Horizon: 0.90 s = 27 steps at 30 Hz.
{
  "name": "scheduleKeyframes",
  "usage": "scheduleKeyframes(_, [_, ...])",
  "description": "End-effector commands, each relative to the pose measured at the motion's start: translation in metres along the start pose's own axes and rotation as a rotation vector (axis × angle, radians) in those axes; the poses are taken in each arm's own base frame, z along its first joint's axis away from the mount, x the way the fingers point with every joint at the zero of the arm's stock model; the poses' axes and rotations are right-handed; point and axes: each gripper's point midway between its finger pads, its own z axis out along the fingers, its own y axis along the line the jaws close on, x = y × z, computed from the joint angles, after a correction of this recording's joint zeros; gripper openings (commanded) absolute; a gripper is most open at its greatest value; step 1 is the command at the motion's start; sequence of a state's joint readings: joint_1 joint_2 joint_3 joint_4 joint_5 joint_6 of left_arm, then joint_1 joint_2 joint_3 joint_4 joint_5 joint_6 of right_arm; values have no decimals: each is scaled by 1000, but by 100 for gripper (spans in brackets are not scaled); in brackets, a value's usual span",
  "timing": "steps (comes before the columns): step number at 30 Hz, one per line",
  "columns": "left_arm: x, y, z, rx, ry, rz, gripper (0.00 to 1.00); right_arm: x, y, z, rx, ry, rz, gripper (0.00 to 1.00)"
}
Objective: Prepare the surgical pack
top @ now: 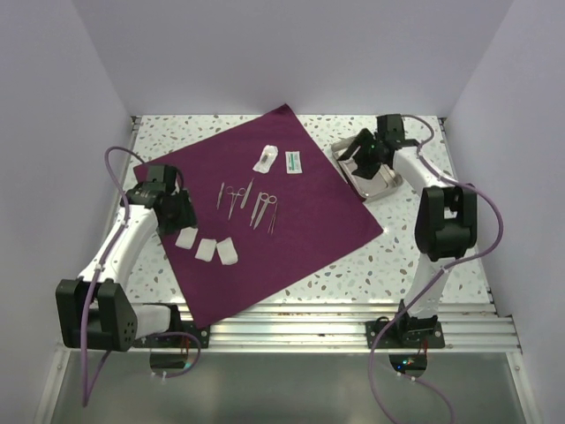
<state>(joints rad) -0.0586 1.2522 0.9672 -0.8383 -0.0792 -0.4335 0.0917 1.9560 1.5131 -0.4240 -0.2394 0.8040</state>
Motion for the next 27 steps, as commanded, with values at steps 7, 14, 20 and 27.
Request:
scheduleKeyframes(7, [-37,-13,19,73,-66,9,56,-27,33,-90,-4,-186,-261,68])
scheduleKeyframes(14, [-38,-3,26,134,-41,34,62,39,79,-108,-184,-56,-279,68])
scheduleKeyframes(20, [-43,20,30,103,-66,15,71,82,80,-126,-238,53,-306,66])
scheduleKeyframes(27, [-41,21,43,214,-55,-2,78,151,89,-146,-321,191,-386,66])
